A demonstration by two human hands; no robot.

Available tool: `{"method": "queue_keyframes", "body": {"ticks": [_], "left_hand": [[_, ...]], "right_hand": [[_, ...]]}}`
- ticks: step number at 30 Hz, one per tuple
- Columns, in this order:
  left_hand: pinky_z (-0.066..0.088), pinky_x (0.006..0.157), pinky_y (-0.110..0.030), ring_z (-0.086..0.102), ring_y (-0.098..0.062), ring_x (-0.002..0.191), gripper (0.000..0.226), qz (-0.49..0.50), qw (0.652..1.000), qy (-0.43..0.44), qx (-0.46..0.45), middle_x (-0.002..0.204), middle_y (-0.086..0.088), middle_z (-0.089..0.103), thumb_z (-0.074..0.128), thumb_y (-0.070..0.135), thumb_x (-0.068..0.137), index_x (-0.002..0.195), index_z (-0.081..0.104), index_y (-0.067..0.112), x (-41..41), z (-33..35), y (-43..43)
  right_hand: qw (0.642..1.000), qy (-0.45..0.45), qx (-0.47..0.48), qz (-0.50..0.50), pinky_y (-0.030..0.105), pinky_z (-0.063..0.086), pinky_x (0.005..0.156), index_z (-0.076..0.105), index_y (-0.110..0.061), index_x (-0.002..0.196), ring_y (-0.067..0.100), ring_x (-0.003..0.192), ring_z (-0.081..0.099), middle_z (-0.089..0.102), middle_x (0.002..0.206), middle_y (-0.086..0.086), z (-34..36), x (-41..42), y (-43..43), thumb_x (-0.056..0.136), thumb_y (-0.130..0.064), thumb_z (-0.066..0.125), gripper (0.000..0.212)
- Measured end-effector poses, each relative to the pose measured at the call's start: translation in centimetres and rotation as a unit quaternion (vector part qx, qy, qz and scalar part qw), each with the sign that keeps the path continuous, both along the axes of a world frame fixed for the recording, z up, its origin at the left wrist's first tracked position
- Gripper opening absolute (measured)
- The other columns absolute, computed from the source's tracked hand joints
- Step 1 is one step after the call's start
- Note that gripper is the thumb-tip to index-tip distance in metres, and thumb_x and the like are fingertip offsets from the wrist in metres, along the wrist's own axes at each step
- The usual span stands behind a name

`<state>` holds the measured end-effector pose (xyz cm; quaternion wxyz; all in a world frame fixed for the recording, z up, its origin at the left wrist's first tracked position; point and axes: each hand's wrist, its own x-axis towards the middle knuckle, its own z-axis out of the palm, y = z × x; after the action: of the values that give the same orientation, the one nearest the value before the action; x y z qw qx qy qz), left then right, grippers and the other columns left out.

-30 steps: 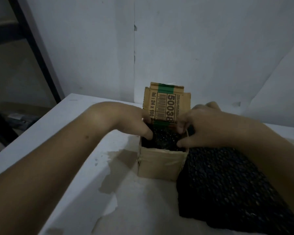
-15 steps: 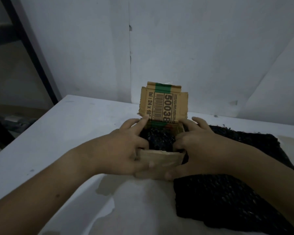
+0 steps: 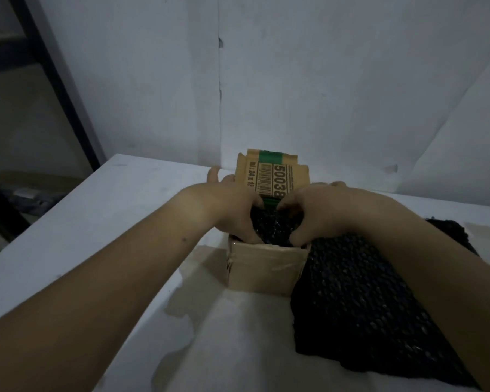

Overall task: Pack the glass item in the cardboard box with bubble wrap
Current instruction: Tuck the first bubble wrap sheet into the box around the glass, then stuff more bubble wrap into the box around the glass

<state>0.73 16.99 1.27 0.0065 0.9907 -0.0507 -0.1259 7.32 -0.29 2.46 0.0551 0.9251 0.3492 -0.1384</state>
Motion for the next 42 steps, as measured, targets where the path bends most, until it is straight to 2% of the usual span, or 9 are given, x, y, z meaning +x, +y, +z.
{"method": "queue_keyframes", "body": {"ticks": [3,11,15,19,24,28,31,35,42], "left_hand": [[-0.005,0.114,-0.058,0.039,-0.03,0.125,0.045,0.013,0.999,0.003,0.039,0.104,0.0,0.056,0.065,0.062,0.077,0.114,0.061,0.037,0.3,-0.3,-0.8],[0.0,0.114,-0.056,0.04,-0.032,0.122,0.03,0.015,0.995,-0.045,0.09,0.104,-0.003,0.055,0.055,0.051,0.087,0.11,0.061,0.033,0.3,-1.5,-1.5],[-0.002,0.114,-0.057,0.04,-0.031,0.122,0.027,0.008,0.998,-0.035,0.053,0.093,0.002,0.051,0.059,0.052,0.083,0.102,0.061,0.033,0.5,-1.3,-0.7],[-0.002,0.114,-0.057,0.039,-0.033,0.123,0.028,-0.003,0.999,-0.025,0.038,0.095,0.002,0.051,0.061,0.055,0.082,0.102,0.059,0.035,0.6,-1.2,-0.4],[-0.002,0.115,-0.057,0.039,-0.034,0.125,0.037,-0.002,0.998,-0.025,0.063,0.095,0.0,0.05,0.061,0.05,0.082,0.116,0.06,0.036,0.8,-1.5,-0.7],[0.001,0.115,-0.056,0.041,-0.032,0.122,0.022,-0.011,0.997,-0.027,0.067,0.094,0.0,0.049,0.061,0.051,0.081,0.095,0.055,0.035,0.7,-1.5,-0.4],[0.013,0.114,-0.05,0.046,-0.022,0.116,0.05,-0.005,1.0,0.007,0.005,0.104,0.006,0.059,0.068,0.068,0.07,0.106,0.061,0.034,0.5,-0.3,0.1],[0.036,0.087,-0.014,0.052,0.002,0.11,0.08,0.039,0.976,0.078,-0.198,0.131,0.022,0.059,0.078,0.063,0.066,0.137,0.052,0.038,-0.6,2.9,1.6],[0.032,0.102,-0.032,0.05,-0.016,0.117,0.047,-0.025,0.969,-0.182,-0.163,0.119,0.012,0.06,0.067,0.046,0.083,0.128,0.059,0.035,-4.3,3.5,0.3]], "right_hand": [[0.998,0.035,-0.043,-0.019,0.039,0.042,0.1,0.041,-0.037,0.143,0.018,0.121,0.053,0.052,0.138,-0.009,-0.1,-0.3,1.2,0.063,-0.058,0.074,0.09],[0.995,-0.061,-0.073,-0.018,0.048,0.025,0.104,0.049,-0.023,0.126,0.032,0.116,0.047,0.055,0.121,0.008,-2.5,-1.8,2.3,0.082,-0.021,0.066,0.047],[0.992,0.103,-0.071,-0.018,0.042,0.039,0.106,0.044,-0.029,0.138,0.022,0.123,0.049,0.053,0.134,-0.001,0.1,-0.5,1.5,0.072,-0.05,0.074,0.076],[0.973,0.227,-0.011,-0.033,0.041,0.039,0.109,0.04,-0.025,0.147,0.018,0.129,0.048,0.049,0.143,-0.001,2.0,0.8,0.7,0.076,-0.031,0.071,0.077],[0.996,0.045,-0.079,0.011,0.037,0.047,0.095,0.052,-0.026,0.133,0.02,0.108,0.057,0.059,0.119,-0.005,0.4,-0.1,1.8,0.071,-0.039,0.081,0.07],[0.994,-0.043,-0.101,0.004,0.044,0.03,0.101,0.058,-0.021,0.115,0.025,0.101,0.056,0.06,0.102,0.001,-1.7,-0.9,2.7,0.081,-0.024,0.072,0.038],[0.995,-0.017,-0.103,0.002,0.043,0.031,0.1,0.056,-0.022,0.117,0.026,0.106,0.055,0.06,0.11,0.002,-1.2,-1.0,2.4,0.078,-0.031,0.074,0.044],[0.992,0.088,-0.086,-0.003,0.039,0.044,0.103,0.044,-0.025,0.142,0.02,0.123,0.052,0.053,0.137,-0.003,1.8,-0.7,1.4,0.069,-0.052,0.078,0.085],[0.989,0.061,0.133,0.013,0.03,0.03,0.11,0.047,-0.038,0.139,0.012,0.142,0.033,0.051,0.142,-0.016,4.4,-2.2,-4.0,0.083,-0.049,0.067,0.061]]}}
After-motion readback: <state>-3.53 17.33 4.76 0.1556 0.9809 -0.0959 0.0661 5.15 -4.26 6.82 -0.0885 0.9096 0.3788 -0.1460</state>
